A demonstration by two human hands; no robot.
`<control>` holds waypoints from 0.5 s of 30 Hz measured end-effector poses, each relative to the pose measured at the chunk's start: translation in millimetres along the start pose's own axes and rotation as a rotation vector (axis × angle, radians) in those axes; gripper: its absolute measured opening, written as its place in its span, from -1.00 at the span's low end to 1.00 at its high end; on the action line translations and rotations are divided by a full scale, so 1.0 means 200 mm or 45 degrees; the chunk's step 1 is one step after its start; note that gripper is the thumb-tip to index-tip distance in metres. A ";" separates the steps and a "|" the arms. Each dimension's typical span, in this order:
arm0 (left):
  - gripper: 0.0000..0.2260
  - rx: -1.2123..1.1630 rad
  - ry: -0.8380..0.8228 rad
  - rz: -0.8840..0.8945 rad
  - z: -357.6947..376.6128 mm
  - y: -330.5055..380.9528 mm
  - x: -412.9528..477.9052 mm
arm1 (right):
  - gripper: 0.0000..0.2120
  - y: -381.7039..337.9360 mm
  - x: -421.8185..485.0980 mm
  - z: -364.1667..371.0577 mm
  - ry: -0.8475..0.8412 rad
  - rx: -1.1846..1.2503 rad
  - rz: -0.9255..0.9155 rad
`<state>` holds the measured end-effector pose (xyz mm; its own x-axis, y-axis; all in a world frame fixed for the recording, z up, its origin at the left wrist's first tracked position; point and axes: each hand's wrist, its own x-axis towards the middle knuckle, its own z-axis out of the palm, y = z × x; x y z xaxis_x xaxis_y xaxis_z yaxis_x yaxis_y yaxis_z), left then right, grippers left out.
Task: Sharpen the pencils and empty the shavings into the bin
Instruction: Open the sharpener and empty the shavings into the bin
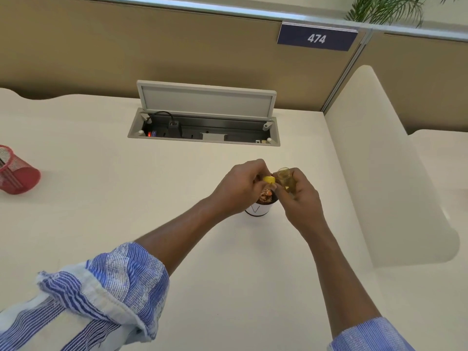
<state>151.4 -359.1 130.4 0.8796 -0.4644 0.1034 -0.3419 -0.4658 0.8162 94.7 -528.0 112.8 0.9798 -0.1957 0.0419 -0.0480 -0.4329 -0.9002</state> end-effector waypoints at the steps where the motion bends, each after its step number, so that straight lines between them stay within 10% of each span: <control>1: -0.94 -0.069 0.001 -0.070 -0.01 0.00 0.01 | -0.87 -0.01 0.00 0.00 -0.004 0.086 0.030; 15: -0.82 -1.435 0.000 -0.642 -0.19 0.01 -0.05 | -0.83 -0.13 -0.10 0.02 -0.136 -0.065 0.062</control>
<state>153.8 -326.8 152.2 0.8304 -0.4211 -0.3647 0.5115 0.3168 0.7988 77.8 -508.7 133.3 0.9910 -0.1239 -0.0499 -0.1029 -0.4702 -0.8765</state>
